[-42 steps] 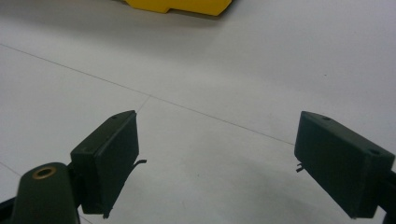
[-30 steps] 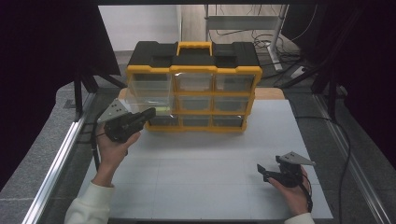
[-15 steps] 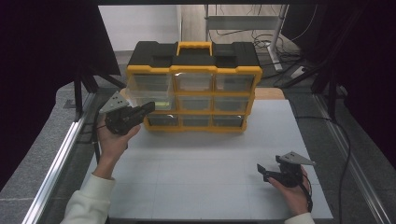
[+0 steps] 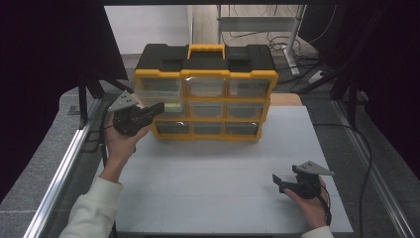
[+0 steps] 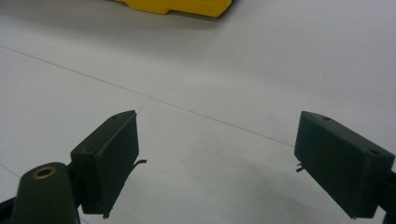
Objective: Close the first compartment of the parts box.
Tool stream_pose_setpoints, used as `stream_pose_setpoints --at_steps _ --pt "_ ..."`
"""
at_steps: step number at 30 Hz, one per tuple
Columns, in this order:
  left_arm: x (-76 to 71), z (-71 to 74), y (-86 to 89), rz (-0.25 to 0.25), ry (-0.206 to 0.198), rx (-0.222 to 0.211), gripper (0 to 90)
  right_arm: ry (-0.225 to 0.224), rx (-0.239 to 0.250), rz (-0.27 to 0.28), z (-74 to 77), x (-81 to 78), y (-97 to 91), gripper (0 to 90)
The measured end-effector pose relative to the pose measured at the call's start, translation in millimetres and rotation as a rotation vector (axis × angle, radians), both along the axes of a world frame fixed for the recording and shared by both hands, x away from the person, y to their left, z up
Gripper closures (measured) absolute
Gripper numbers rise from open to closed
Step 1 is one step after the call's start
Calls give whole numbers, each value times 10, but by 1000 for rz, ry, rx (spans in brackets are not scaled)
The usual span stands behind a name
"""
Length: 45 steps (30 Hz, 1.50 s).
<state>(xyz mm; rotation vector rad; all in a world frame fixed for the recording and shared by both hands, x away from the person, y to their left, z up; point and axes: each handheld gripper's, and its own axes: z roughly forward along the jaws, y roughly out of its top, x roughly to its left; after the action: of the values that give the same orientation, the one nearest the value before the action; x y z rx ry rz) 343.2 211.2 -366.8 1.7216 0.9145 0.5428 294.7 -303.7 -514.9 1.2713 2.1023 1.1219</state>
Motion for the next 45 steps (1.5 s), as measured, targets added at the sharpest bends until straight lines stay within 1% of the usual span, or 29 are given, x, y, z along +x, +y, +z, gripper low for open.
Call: stream_pose_setpoints --at_steps 5,18,22,25,31,40,45 --pt "32 16 -7 6 1 15 891 0 1 -1 1 -1 -1 139" --pt "106 36 -13 14 8 22 891 0 -1 0 1 -3 1 139" --pt "143 32 -14 21 12 27 891 -1 -1 0 -1 1 0 139" --pt "172 28 -17 24 15 15 891 -2 -1 0 0 1 -2 139" --pt "243 43 -33 37 17 30 891 -2 2 -1 1 -1 -2 139" --pt "321 54 -30 53 25 34 891 1 0 1 -5 6 -5 139" --pt "354 66 -32 53 28 42 891 1 -1 0 -6 4 -5 139"
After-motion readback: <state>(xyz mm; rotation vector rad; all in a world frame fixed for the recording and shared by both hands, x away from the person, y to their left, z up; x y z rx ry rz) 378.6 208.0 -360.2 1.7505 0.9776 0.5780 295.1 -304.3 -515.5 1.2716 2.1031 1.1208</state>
